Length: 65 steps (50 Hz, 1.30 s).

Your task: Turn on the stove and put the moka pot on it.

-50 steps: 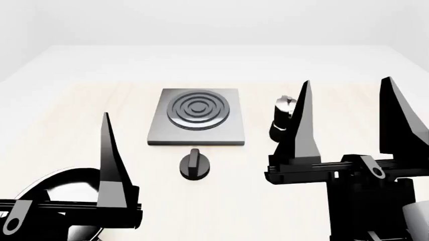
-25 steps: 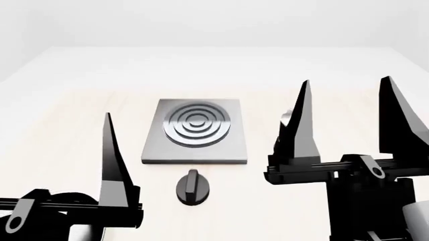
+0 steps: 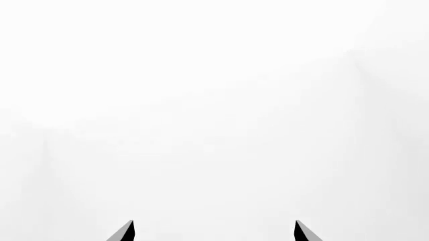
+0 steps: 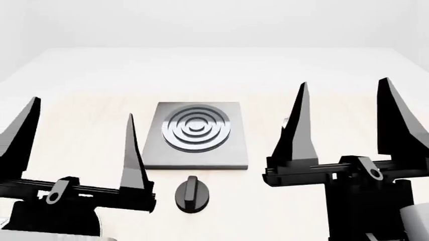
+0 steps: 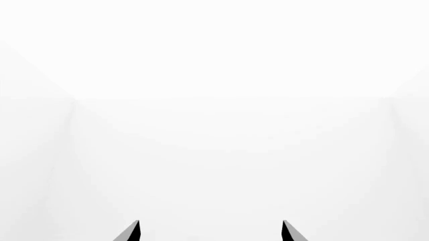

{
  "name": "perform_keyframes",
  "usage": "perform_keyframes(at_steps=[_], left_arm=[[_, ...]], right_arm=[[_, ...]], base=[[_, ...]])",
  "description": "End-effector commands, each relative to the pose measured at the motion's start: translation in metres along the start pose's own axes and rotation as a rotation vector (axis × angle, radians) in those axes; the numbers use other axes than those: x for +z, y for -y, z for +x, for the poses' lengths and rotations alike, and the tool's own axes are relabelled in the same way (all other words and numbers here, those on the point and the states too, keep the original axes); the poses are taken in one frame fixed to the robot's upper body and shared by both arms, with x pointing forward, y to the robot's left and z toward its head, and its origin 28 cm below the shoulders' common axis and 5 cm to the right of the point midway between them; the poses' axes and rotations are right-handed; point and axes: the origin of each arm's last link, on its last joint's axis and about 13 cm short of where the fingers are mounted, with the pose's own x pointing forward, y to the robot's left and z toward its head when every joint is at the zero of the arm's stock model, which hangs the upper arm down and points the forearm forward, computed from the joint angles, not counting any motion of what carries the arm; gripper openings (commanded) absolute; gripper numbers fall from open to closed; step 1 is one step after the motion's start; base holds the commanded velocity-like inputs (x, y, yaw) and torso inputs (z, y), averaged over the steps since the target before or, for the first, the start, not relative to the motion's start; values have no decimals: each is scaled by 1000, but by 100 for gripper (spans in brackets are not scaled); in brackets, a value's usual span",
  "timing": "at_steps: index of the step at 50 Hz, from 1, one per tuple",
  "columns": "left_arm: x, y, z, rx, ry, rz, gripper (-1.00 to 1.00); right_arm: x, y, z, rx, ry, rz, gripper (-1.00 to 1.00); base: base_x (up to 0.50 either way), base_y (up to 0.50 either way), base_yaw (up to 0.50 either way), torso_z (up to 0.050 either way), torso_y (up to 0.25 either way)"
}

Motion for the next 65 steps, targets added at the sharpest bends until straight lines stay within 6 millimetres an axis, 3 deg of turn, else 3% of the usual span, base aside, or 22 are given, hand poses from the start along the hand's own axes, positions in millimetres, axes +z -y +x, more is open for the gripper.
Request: perform_keyframes(at_steps=[1, 29, 40, 65], left_arm=[[-31, 9, 6, -69, -209, -136, 100], [-90, 21, -3, -140, -578, -367, 100], [-122, 30, -19, -183, -738, -459, 100], [-149, 48, -42, -261, -922, -556, 100]], right_arm=[[1, 0, 0, 0, 3, 2, 100], [7, -1, 1, 8, 34, 23, 100], [11, -3, 1, 11, 48, 30, 100], [14, -3, 1, 13, 59, 36, 100]], base=[[0, 0, 0, 0, 0], [0, 0, 0, 0, 0], [0, 0, 0, 0, 0], [0, 0, 0, 0, 0]])
